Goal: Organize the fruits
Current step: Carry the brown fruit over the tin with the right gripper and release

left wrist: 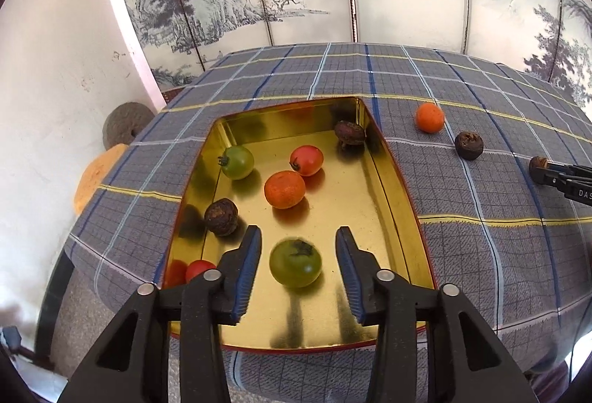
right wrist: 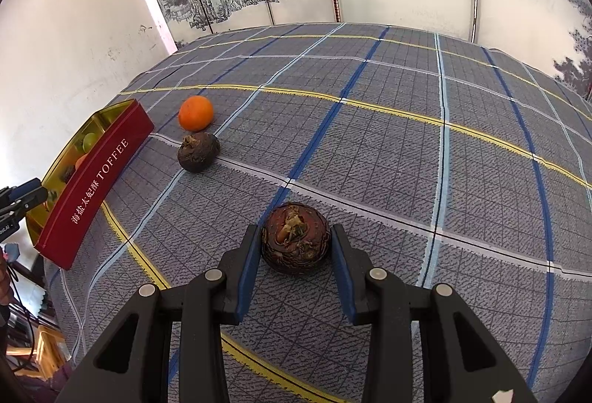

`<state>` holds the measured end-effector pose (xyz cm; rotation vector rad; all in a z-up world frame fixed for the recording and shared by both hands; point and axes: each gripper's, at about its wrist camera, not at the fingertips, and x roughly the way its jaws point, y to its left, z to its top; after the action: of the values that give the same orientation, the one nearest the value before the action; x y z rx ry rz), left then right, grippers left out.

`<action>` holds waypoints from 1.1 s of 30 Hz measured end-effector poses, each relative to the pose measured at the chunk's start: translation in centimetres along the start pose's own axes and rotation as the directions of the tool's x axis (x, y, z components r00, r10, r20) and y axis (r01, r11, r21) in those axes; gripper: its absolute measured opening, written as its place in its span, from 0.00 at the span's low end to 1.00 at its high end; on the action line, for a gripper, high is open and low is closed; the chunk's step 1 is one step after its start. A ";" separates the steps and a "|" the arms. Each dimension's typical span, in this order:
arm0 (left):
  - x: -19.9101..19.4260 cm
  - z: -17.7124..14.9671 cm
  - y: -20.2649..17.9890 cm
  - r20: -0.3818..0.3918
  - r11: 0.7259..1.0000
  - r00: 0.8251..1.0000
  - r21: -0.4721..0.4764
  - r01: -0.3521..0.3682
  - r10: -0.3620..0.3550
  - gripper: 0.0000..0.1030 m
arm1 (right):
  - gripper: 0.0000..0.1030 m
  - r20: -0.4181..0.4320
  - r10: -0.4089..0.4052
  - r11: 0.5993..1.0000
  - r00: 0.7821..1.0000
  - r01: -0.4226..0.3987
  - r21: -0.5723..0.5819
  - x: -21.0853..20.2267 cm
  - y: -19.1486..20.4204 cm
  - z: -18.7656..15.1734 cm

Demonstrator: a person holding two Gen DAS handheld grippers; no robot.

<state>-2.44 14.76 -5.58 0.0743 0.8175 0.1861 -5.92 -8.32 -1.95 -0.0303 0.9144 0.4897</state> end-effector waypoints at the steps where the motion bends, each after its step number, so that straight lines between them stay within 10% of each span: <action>1: -0.2 0.0 0.0 0.005 1.000 1.000 0.000 -0.002 0.002 0.47 | 0.34 0.000 0.000 1.000 1.000 0.000 0.000 0.0 0.0 0.0; 18: -2.7 -0.9 0.0 0.078 0.996 0.995 0.046 -0.073 0.069 0.61 | 0.34 0.011 0.057 0.998 0.998 -0.057 -0.029 -2.2 3.5 -0.5; 33: -3.5 -2.1 2.5 0.085 0.996 0.992 0.001 -0.093 0.093 0.63 | 0.34 -0.001 0.351 0.907 0.936 -0.340 -0.251 -3.2 19.3 4.8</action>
<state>-6.67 16.54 -4.10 0.1245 0.7300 0.2672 -12.07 8.71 6.96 -0.0845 0.8122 0.9317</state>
